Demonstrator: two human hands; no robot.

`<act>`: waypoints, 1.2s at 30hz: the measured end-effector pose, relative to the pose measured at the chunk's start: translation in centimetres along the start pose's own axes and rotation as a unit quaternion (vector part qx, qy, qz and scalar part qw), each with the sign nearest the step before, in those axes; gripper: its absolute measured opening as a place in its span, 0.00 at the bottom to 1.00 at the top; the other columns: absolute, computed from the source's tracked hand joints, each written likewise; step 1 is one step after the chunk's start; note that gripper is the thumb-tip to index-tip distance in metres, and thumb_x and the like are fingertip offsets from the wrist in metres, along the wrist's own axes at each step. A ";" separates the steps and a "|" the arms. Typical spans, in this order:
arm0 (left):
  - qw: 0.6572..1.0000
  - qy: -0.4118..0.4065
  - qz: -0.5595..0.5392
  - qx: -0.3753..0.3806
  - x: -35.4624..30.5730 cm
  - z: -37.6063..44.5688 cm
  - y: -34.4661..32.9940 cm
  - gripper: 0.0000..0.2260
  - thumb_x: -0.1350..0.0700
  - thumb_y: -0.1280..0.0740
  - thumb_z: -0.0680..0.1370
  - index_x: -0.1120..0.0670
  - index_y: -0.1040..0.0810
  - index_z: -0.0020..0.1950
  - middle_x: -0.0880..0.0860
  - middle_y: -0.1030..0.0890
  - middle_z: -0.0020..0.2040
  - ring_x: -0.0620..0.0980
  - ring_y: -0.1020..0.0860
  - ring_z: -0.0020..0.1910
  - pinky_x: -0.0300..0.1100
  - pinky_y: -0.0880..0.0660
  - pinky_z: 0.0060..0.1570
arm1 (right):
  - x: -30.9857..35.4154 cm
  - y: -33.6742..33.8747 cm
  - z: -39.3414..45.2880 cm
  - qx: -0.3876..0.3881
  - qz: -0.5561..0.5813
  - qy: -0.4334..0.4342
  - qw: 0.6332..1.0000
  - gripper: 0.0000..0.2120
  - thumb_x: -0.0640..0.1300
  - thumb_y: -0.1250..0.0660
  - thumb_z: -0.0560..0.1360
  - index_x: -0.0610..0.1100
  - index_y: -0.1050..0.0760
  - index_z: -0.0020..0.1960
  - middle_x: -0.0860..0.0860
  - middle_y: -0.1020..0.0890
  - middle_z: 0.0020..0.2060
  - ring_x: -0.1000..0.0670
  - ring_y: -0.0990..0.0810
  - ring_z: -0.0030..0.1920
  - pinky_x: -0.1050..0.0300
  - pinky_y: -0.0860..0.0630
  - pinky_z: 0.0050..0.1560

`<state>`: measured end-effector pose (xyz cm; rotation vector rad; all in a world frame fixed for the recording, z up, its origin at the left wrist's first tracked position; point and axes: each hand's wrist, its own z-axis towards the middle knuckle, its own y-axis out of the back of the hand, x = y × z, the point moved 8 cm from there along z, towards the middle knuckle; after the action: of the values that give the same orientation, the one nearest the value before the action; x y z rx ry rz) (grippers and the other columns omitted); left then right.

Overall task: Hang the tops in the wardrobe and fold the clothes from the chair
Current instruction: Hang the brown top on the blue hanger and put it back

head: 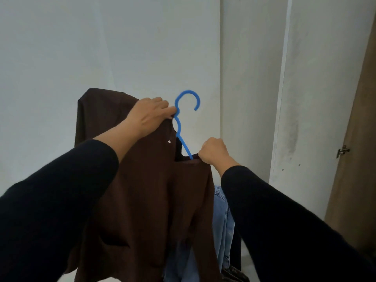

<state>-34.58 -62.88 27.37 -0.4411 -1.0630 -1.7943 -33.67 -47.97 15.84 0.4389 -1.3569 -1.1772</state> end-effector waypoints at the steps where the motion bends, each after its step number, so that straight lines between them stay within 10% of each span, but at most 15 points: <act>1: 1.000 0.001 -0.006 0.019 -0.5 0.1 -0.4 0.10 0.52 0.42 0.79 0.54 0.25 0.55 0.54 0.23 0.41 0.55 0.25 0.39 0.44 0.37 0.33 | -0.2 0.3 0.1 -0.009 0.092 -0.032 0.995 0.06 0.39 0.39 0.75 0.41 0.31 0.40 0.45 0.29 0.38 0.47 0.29 0.41 0.58 0.32 0.33; 5: 0.996 0.053 -0.053 0.051 -1.4 0.0 -1.5 0.11 0.50 0.45 0.82 0.52 0.29 0.60 0.53 0.23 0.47 0.53 0.26 0.45 0.44 0.34 0.36 | 0.8 0.8 -0.5 -0.007 0.390 -0.116 0.913 0.06 0.37 0.38 0.75 0.41 0.30 0.39 0.46 0.23 0.38 0.51 0.24 0.28 0.65 0.26 0.23; 9: 0.966 0.203 -0.137 0.082 0.2 -0.7 -3.3 0.11 0.50 0.45 0.82 0.52 0.28 0.58 0.53 0.23 0.49 0.53 0.26 0.48 0.45 0.34 0.39 | 4.2 1.1 -1.0 -0.036 0.436 -0.044 0.898 0.03 0.38 0.37 0.75 0.40 0.26 0.48 0.46 0.20 0.41 0.50 0.19 0.35 0.58 0.18 0.37; 16: 0.910 0.333 -0.245 -0.003 4.5 -2.9 -3.4 0.09 0.55 0.43 0.81 0.56 0.27 0.54 0.56 0.21 0.48 0.54 0.26 0.44 0.49 0.29 0.43 | 7.7 0.4 -2.4 0.009 0.337 0.140 0.931 0.13 0.48 0.35 0.76 0.45 0.32 0.35 0.51 0.26 0.30 0.53 0.27 0.32 0.56 0.24 0.35; 22: 0.887 0.333 -0.310 -0.081 5.2 -4.1 -2.1 0.09 0.57 0.42 0.81 0.60 0.25 0.55 0.58 0.20 0.48 0.54 0.27 0.45 0.43 0.33 0.48 | 7.1 5.5 -2.5 -0.328 0.013 0.183 0.927 0.07 0.50 0.39 0.78 0.47 0.28 0.50 0.51 0.28 0.50 0.51 0.31 0.51 0.56 0.33 0.51; 29: 0.885 0.325 -0.321 -0.089 4.9 -3.8 -2.2 0.09 0.57 0.42 0.81 0.60 0.25 0.56 0.58 0.21 0.47 0.50 0.30 0.43 0.41 0.34 0.47 | 4.8 4.8 -0.7 -0.257 0.079 0.149 0.952 0.20 0.60 0.41 0.77 0.46 0.29 0.58 0.51 0.25 0.54 0.51 0.28 0.55 0.54 0.33 0.56; 36: 0.891 0.336 -0.294 -0.080 6.4 -4.8 -2.6 0.10 0.57 0.41 0.81 0.60 0.25 0.57 0.59 0.20 0.48 0.50 0.30 0.43 0.44 0.32 0.47 | 0.7 3.4 0.2 -0.085 0.186 0.117 0.972 0.18 0.55 0.42 0.79 0.43 0.23 0.45 0.54 0.26 0.33 0.51 0.27 0.40 0.61 0.33 0.38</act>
<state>-39.05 -69.98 27.85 0.4558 -0.5721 -2.3208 -32.66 -47.08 19.09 0.1814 -1.0663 -0.8898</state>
